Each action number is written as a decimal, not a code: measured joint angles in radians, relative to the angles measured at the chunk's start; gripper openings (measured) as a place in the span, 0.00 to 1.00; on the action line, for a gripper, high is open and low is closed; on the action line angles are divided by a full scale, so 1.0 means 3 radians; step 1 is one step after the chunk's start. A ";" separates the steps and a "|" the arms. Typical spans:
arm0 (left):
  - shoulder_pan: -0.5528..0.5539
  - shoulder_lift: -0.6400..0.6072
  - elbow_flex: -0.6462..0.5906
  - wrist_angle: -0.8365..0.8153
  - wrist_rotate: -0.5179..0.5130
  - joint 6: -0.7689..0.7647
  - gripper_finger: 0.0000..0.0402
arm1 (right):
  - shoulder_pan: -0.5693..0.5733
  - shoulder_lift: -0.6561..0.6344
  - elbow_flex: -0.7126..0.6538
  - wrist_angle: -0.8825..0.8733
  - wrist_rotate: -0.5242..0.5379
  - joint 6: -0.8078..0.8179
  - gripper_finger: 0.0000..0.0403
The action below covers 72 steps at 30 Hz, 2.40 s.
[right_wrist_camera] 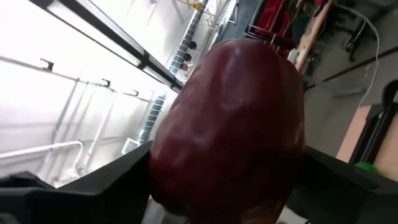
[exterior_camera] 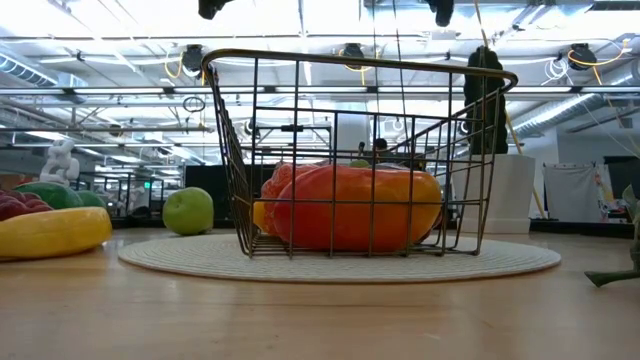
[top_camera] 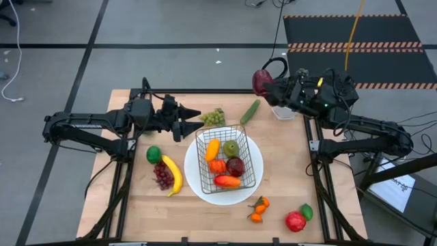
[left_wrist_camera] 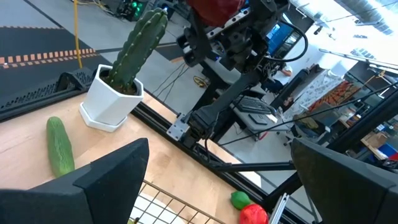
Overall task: Build produce basket
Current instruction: Put the dark red apple into the black wire basket
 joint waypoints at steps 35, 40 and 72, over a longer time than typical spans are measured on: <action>-0.0001 0.0000 0.0000 -0.0067 -0.0033 0.0071 0.98 | -0.0003 0.0000 0.0000 -0.0011 0.0062 -0.0619 0.81; -0.0001 0.0000 -0.0001 -0.0067 -0.0060 0.0061 0.98 | -0.0003 0.0000 0.0000 -0.0011 0.0062 -0.0966 0.81; -0.0001 0.0000 -0.0001 -0.0075 -0.0167 -0.0014 0.98 | 0.0009 0.0000 0.0000 0.0000 0.0058 -0.3902 0.81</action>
